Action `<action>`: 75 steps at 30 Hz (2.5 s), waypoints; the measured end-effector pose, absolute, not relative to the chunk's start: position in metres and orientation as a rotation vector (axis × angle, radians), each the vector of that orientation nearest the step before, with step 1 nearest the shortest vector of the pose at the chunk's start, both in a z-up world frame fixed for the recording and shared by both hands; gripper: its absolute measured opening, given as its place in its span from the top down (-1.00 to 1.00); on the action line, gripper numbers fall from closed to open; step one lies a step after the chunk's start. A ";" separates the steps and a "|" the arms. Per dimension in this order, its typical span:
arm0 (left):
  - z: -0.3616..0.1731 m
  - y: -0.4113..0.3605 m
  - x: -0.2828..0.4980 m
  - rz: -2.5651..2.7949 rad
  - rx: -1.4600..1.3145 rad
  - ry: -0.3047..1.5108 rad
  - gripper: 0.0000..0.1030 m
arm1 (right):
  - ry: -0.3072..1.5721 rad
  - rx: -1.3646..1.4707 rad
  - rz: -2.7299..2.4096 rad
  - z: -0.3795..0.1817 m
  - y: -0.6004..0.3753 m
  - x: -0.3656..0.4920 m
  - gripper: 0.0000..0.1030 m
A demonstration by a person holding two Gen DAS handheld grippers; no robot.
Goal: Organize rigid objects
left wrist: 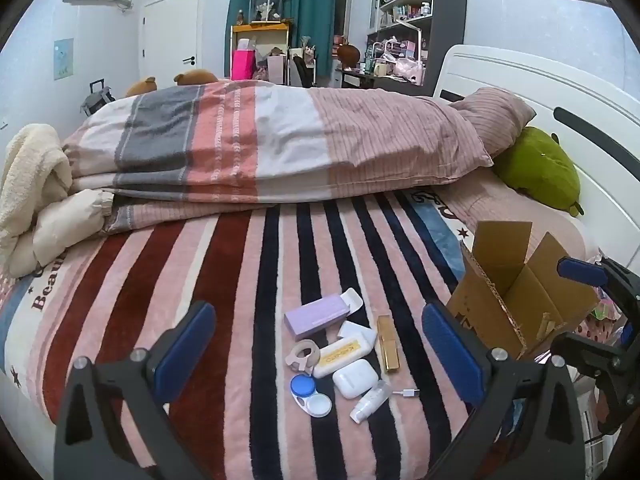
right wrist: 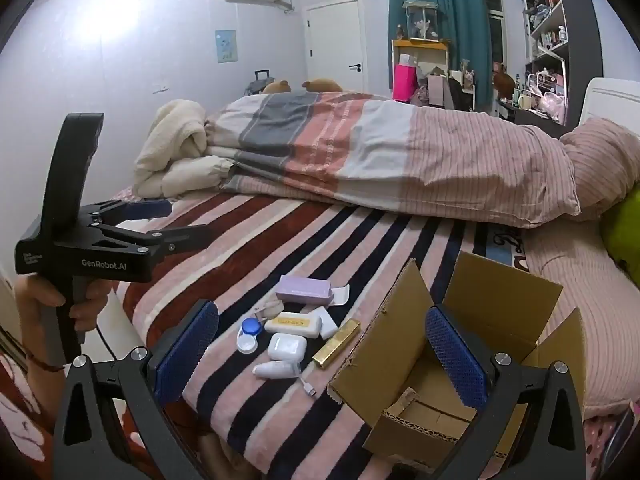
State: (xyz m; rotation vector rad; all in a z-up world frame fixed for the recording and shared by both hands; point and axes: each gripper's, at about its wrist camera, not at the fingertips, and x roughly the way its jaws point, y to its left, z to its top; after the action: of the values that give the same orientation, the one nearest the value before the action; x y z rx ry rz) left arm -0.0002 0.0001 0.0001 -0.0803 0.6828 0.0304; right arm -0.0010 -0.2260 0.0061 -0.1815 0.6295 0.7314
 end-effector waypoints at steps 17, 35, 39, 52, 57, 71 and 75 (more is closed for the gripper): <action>0.004 0.003 0.000 0.033 -0.085 0.680 -0.99 | 0.650 -0.166 0.734 0.007 -0.230 -0.002 -1.00; 0.002 -0.009 -0.004 0.045 -0.064 0.666 -0.99 | 0.655 -0.168 0.696 0.007 -0.229 0.001 -1.00; 0.002 -0.008 -0.004 0.047 -0.065 0.664 -0.99 | 0.662 -0.157 0.695 0.008 -0.230 0.002 -1.00; 0.003 -0.004 -0.001 0.050 -0.072 0.663 -0.99 | 0.656 -0.169 0.732 0.008 -0.222 -0.001 -1.00; 0.003 -0.003 -0.001 0.050 -0.073 0.664 -0.99 | 0.652 -0.165 0.740 0.009 -0.222 -0.003 -1.00; 0.003 0.002 -0.002 0.053 -0.080 0.661 -0.99 | 0.656 -0.157 0.749 0.009 -0.219 -0.006 -1.00; 0.002 0.004 -0.004 0.048 -0.085 0.662 -0.99 | 0.657 -0.157 0.752 0.007 -0.217 -0.009 -1.00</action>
State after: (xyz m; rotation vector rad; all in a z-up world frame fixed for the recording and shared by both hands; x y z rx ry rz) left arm -0.0041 0.0038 0.0024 -0.0852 0.6623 0.0482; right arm -0.0091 -0.2168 0.0074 -0.1570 0.6570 0.7523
